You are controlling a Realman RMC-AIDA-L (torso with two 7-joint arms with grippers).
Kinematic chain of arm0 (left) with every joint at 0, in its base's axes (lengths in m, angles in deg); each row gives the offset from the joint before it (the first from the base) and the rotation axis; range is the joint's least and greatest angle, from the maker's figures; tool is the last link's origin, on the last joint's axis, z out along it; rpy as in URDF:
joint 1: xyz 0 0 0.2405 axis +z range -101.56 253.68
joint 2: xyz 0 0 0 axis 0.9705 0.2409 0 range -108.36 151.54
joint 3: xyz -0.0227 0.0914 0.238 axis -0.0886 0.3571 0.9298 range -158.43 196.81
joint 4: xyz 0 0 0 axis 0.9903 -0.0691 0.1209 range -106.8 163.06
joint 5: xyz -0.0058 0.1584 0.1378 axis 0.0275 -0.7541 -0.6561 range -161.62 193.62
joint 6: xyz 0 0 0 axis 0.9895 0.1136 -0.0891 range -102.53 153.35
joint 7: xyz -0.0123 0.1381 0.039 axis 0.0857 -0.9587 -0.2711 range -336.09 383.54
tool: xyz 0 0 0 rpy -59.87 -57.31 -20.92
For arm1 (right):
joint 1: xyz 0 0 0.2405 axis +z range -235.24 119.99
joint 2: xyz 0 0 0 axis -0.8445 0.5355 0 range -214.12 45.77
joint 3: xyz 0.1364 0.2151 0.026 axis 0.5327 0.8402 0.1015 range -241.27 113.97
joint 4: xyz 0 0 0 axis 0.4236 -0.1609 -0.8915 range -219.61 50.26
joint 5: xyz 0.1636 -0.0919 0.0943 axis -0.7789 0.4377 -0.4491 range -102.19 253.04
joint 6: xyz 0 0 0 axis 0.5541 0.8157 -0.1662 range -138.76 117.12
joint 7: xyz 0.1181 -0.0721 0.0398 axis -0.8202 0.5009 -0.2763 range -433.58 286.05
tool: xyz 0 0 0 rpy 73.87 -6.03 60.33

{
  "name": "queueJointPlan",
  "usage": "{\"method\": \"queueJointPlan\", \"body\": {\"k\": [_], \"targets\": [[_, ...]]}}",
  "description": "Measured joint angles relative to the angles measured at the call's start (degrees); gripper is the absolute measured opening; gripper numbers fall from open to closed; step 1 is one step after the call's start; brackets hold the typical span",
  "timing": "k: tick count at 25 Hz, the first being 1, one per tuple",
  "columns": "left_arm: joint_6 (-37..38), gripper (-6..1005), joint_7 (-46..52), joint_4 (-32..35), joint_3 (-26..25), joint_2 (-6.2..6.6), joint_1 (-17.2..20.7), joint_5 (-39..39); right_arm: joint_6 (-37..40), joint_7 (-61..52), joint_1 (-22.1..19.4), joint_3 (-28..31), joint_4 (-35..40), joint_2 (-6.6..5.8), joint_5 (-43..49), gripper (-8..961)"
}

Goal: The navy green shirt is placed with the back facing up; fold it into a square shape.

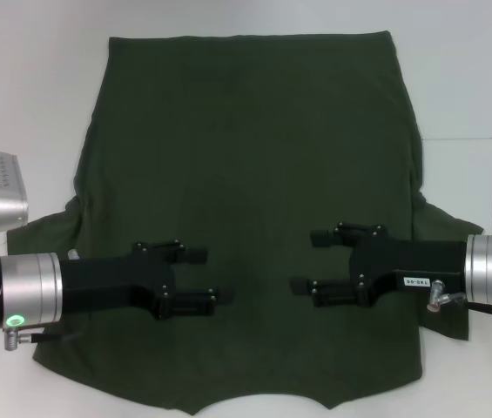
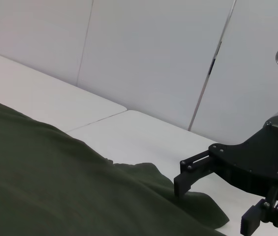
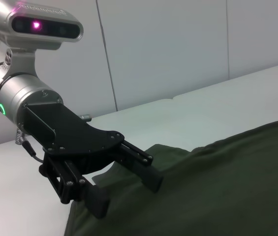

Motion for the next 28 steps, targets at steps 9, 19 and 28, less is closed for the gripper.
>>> {"method": "queueJointPlan", "body": {"k": [9,19,28], "targets": [[-0.01,851,0.0,-0.09,0.0,0.0,0.0,0.0,0.0,0.0,0.0,-0.08,-0.06,0.0,0.0,924],[0.22,850,0.28,0.05,-0.11,-0.09,0.24,0.23,0.0,-0.02,0.0,-0.09,-0.06,0.0,0.0,925],[2.33,848,14.05,0.81,-5.15,0.73,-0.81,7.59,0.02,0.07,0.08,-0.09,0.17,0.0,0.0,924]]}}
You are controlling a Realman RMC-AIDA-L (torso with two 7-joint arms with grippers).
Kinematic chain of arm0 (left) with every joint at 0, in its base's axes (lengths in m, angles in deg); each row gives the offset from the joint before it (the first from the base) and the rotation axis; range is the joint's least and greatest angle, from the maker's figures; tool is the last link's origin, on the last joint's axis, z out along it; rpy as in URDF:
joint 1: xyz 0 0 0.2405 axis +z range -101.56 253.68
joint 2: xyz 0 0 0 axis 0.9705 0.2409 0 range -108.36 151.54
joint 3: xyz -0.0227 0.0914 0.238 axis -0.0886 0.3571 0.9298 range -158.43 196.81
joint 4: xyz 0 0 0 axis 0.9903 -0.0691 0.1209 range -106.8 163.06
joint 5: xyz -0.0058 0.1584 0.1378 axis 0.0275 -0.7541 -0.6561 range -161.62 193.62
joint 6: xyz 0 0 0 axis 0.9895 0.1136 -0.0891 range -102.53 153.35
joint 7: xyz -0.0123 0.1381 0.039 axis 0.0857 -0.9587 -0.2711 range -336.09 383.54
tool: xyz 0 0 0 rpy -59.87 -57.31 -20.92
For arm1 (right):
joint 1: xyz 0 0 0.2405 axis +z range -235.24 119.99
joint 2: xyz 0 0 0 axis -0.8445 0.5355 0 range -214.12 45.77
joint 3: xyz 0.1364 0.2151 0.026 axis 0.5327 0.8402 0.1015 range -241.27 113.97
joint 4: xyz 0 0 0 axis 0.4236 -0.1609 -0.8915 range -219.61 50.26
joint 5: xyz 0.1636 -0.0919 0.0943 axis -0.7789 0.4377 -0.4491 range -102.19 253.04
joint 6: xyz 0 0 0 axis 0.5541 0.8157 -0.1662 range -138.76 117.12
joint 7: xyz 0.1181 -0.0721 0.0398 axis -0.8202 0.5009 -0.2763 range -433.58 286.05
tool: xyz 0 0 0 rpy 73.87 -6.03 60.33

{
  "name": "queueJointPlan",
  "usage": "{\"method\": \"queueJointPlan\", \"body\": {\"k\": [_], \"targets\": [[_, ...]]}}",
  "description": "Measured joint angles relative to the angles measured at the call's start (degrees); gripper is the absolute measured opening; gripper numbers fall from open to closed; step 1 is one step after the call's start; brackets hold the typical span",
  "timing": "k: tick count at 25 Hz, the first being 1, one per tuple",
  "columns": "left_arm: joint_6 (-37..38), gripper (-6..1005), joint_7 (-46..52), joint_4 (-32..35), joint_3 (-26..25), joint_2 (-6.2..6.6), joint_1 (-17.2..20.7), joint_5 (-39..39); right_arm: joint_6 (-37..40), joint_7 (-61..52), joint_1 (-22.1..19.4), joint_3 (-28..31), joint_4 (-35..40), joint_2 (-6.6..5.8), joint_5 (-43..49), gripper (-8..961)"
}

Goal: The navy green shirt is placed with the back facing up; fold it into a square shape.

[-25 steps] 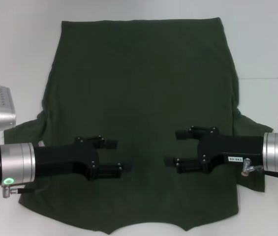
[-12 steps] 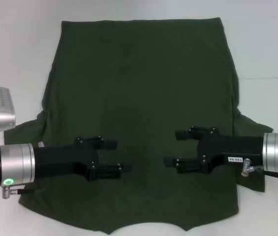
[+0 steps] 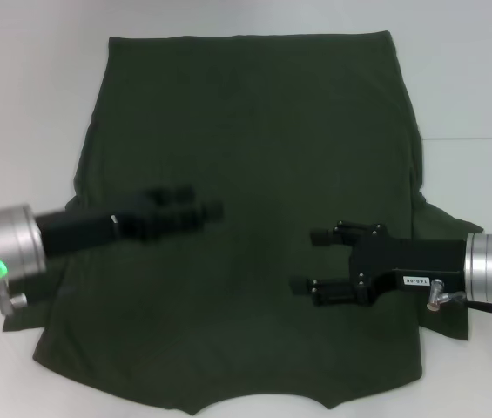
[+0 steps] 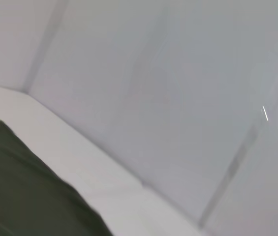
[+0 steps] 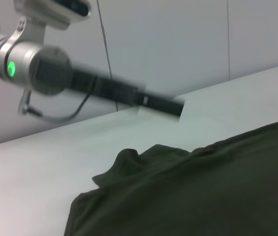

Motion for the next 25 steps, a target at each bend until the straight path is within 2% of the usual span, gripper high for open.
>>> {"method": "queueJointPlan", "body": {"k": [5,7,9,10,18,25], "targets": [[-0.25,847,15.41,1.14,-9.48,1.66,0.24,0.52,0.01,-0.13,0.01,0.05,-0.04,-0.09,-0.04,925],[-1.66,847,20.79,2.75,-12.48,2.24,1.62,-0.75,0.01,-0.36,0.01,0.08,-0.02,-0.15,-0.07,924],[-2.42,846,22.85,3.58,-13.44,2.46,2.33,-1.31,0.01,-0.46,0.07,0.08,0.01,-0.23,-0.07,924],[-4.24,846,26.67,6.26,-15.46,2.83,4.43,-3.37,-0.01,-0.52,0.16,0.09,0.02,-0.33,-0.07,924],[-8.27,843,32.8,9.53,-23.7,3.29,8.42,-15.12,-0.02,-0.69,0.67,0.08,-0.16,-0.6,-0.02,924],[-12.98,843,33.61,7.92,-24.45,2.92,9.65,-19.38,-0.03,-0.43,0.71,-0.45,-0.23,-0.46,0.15,925]]}}
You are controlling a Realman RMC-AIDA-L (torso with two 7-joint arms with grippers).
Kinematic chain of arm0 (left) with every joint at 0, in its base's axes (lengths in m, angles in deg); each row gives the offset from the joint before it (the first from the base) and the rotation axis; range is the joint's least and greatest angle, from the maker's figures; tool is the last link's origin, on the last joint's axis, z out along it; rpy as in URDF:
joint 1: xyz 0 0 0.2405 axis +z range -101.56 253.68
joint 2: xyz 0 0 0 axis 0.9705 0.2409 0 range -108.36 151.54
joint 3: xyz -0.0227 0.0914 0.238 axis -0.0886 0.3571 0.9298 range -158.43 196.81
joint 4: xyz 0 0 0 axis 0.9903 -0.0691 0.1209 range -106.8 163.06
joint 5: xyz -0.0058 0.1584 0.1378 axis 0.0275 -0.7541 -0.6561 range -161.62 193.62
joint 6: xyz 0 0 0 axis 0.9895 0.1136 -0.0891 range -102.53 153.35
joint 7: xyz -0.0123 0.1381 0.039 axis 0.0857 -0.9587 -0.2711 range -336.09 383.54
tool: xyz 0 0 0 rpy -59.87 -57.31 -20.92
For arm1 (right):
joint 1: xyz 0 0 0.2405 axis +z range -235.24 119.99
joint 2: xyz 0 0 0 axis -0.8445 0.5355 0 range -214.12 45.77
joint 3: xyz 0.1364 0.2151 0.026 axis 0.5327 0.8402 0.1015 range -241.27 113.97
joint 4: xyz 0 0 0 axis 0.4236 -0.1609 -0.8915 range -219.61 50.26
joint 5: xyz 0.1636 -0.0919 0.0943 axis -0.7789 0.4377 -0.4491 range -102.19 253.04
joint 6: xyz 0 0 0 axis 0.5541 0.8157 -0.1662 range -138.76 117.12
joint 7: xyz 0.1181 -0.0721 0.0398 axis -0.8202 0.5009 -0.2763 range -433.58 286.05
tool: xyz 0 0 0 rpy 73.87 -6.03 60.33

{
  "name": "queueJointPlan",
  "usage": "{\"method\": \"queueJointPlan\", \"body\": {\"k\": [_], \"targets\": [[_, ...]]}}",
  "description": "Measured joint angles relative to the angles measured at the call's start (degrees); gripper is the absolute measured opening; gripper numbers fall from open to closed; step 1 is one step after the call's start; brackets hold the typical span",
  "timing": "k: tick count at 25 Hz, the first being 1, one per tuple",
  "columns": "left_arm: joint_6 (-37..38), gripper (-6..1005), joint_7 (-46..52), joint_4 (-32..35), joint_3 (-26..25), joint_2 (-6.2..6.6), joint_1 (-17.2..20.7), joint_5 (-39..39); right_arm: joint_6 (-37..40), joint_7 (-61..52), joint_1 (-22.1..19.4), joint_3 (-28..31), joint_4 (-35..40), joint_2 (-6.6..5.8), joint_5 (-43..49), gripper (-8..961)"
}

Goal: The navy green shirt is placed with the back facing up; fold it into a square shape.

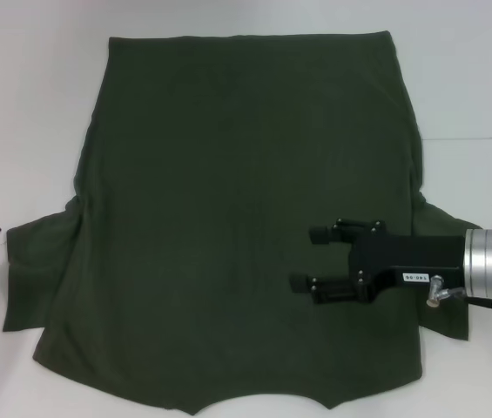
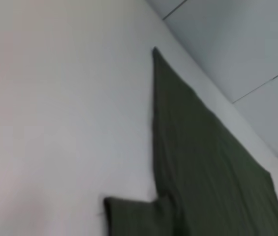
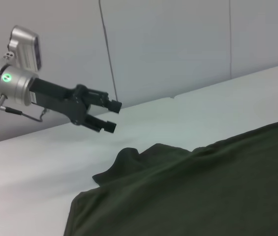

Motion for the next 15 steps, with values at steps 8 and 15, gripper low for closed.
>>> {"method": "queueJointPlan", "body": {"k": [8,15], "targets": [[-4.49,843,-1.39,-3.55,2.37,-0.1,-0.44,-0.42,0.0,0.08,-0.02,-0.16,-0.01,0.12,0.03,925],[-8.67,843,-3.0,-5.73,5.18,-0.21,-1.16,-0.44,-0.93,-0.09,-0.15,-0.7,-0.01,0.33,0.03,925]]}}
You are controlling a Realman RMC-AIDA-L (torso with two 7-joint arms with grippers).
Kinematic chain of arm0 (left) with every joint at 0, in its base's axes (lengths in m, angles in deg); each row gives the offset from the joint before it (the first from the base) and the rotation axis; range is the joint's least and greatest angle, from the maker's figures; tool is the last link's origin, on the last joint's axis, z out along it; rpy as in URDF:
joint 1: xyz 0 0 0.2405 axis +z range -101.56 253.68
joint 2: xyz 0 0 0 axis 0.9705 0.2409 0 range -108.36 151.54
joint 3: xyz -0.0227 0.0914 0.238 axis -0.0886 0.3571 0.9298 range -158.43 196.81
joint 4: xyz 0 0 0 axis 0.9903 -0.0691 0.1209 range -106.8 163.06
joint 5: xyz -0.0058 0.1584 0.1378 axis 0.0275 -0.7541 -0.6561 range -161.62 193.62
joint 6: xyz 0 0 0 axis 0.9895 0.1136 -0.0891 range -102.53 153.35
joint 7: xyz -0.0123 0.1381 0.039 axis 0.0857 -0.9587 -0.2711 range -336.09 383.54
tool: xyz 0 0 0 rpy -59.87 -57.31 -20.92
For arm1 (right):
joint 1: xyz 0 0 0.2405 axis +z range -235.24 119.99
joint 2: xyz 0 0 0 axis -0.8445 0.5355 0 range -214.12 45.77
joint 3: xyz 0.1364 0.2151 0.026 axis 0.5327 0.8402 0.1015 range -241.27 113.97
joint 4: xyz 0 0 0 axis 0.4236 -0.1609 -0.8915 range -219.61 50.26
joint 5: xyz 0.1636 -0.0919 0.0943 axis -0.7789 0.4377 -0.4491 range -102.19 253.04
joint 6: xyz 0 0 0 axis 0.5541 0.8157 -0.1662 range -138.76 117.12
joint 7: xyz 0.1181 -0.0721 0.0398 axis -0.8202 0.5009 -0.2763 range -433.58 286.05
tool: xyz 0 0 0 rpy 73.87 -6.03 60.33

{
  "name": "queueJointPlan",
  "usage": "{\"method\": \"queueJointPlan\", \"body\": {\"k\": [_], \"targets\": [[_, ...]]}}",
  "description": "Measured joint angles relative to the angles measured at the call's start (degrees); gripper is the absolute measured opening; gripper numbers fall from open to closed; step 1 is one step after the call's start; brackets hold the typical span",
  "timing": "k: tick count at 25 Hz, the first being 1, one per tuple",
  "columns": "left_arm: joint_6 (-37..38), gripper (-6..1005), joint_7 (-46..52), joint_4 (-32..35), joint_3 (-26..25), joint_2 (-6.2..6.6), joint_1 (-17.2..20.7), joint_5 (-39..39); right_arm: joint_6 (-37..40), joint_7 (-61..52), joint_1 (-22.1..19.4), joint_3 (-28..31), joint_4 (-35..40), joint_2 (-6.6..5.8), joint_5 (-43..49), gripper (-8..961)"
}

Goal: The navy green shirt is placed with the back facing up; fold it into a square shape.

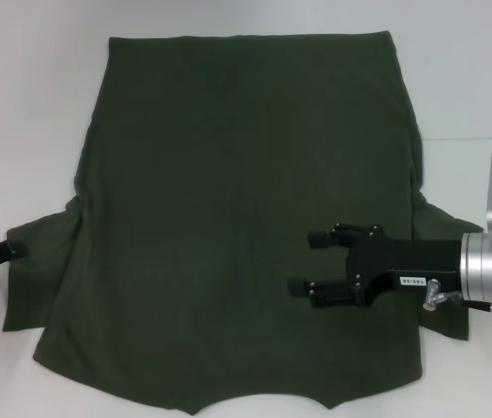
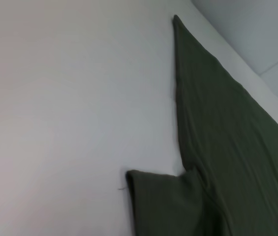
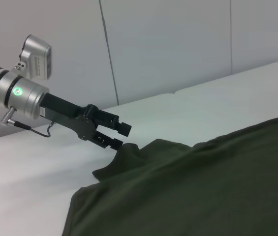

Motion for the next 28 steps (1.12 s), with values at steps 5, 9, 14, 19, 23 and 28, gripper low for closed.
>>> {"method": "queueJointPlan", "body": {"k": [5,9,14,19,23,28], "targets": [[-1.24,844,-1.12,-1.85,0.47,0.11,-1.06,-0.02,-0.37,-0.13,-0.02,-0.1,0.0,0.1,0.0,924],[-1.68,844,-0.95,-2.77,1.57,0.29,-1.56,-0.05,-0.37,-0.2,-0.02,-0.1,-0.06,0.13,0.0,924],[-2.15,844,-0.5,-3.21,3.1,0.23,-1.93,-0.07,-0.3,-0.25,-0.02,-0.08,-0.09,0.12,0.0,925],[-1.82,844,-0.35,-3.32,3.41,0.25,-2.17,-0.07,-0.35,-0.26,0.07,-0.08,-0.09,0.05,0.0,924],[-1.76,844,-0.33,-3.74,3.83,0.42,-2.46,-0.07,-0.39,-0.26,0.12,-0.08,-0.09,0.04,0.0,924],[-1.7,844,-0.3,-3.78,4.71,0.43,-2.6,-0.06,-0.39,-0.26,0.14,-0.08,-0.09,0.04,0.0,924]]}}
